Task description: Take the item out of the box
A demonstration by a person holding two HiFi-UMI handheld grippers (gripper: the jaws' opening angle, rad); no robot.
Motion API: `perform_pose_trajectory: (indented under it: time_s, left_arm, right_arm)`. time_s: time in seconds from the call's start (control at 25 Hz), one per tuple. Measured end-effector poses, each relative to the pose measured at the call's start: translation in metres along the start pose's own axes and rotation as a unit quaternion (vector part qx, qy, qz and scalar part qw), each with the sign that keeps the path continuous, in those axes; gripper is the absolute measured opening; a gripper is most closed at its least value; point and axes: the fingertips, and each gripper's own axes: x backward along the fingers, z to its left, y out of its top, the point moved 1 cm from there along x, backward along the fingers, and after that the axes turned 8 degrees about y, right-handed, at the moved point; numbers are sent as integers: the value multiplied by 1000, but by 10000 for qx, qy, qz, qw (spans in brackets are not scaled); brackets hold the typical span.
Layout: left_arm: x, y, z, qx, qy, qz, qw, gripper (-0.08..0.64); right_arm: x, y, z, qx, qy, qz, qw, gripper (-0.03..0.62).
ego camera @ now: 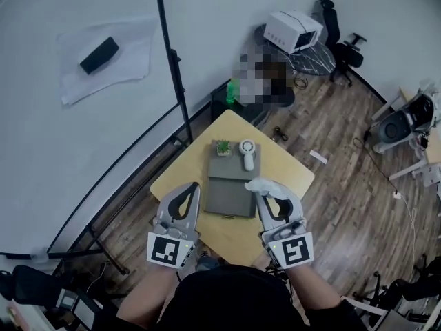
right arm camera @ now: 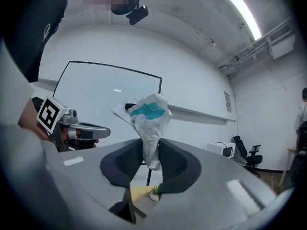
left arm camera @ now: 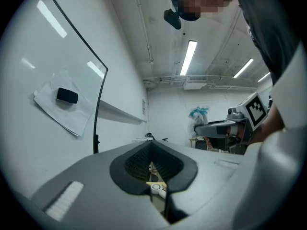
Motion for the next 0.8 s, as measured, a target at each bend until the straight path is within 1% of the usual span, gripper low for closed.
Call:
perform_pose_trajectory:
  time_s: [0.04,0.12,0.2,0.32,0.4,0.56,0.8]
  left_arm:
    - [0,0,0,1,7,42,10000,0]
    - [0,1,0,-47,14,-101,9999,0]
    - [-1,2,1,-30,26,-206,9998,0]
    - [0,-2,1,34,50,-166,9998,0]
    - [1,-2,0,16,61,-151,9999,0]
    - [1,-1,-1,-15,74,-147,9999,0]
    - [3,-3,-6,-19,79,-108,9999,0]
  right_arm:
    - [0,-1,0,-29,-15,29,10000,100]
    - [2,-4,0,-78,-82,90,9999,100]
    - [2,-4,0,-75,-68,39,9999,100]
    - [4,-6,1,-93,-59,-24,9999,100]
    - [6,-6,-1,-88,-111,-1,9999,100]
    - [9,-10,0,-73,-64,9,10000,100]
    - [14,-11,-2,-86,-98,6,9999,98]
